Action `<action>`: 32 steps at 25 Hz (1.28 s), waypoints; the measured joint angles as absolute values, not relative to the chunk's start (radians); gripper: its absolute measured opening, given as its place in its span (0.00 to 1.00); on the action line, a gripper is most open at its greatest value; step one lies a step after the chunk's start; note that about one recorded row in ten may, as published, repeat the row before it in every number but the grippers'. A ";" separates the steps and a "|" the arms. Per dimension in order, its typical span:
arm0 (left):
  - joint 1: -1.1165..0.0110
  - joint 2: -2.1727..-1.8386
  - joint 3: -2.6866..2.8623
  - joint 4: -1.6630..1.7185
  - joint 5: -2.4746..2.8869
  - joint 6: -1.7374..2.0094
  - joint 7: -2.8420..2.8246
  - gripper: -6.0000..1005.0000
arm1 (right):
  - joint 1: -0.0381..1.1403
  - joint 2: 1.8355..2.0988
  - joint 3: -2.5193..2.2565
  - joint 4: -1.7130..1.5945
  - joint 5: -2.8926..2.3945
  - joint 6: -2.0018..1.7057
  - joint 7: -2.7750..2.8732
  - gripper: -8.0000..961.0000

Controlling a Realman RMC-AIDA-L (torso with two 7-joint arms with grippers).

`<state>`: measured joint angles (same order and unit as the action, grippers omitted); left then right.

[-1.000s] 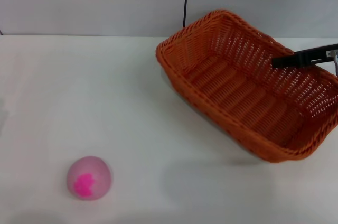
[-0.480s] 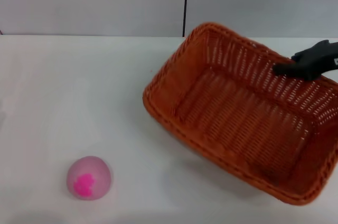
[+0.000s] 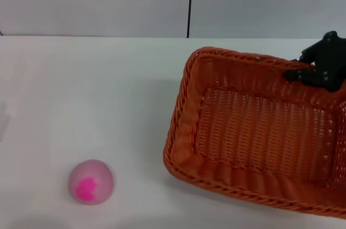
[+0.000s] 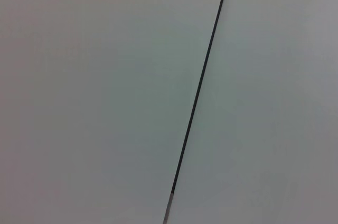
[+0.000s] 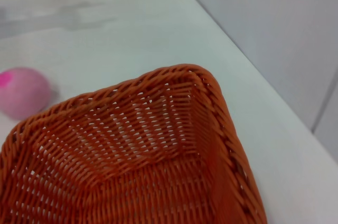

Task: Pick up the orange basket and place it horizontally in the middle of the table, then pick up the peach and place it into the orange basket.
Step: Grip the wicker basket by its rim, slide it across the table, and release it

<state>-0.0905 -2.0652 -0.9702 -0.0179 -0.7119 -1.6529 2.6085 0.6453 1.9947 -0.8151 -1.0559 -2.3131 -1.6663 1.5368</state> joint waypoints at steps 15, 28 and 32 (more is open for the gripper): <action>-0.076 -2.071 -0.884 -0.026 -0.710 -1.688 2.609 0.82 | 0.736 2.015 -0.864 -0.952 -2.270 -1.687 1.317 0.15; -0.072 -2.069 -0.881 -0.022 -0.710 -1.694 2.609 0.82 | 0.699 2.065 -1.009 -1.019 -2.270 -1.557 1.320 0.15; -0.068 -2.069 -0.878 -0.026 -0.710 -1.694 2.609 0.82 | 0.698 2.068 -1.009 -1.011 -2.265 -1.528 1.320 0.21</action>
<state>-0.0676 -2.0692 -0.8780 -0.0258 -0.7102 -1.6937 2.6087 0.6978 2.0679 -1.0086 -1.0110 -2.2647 -1.5276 1.3204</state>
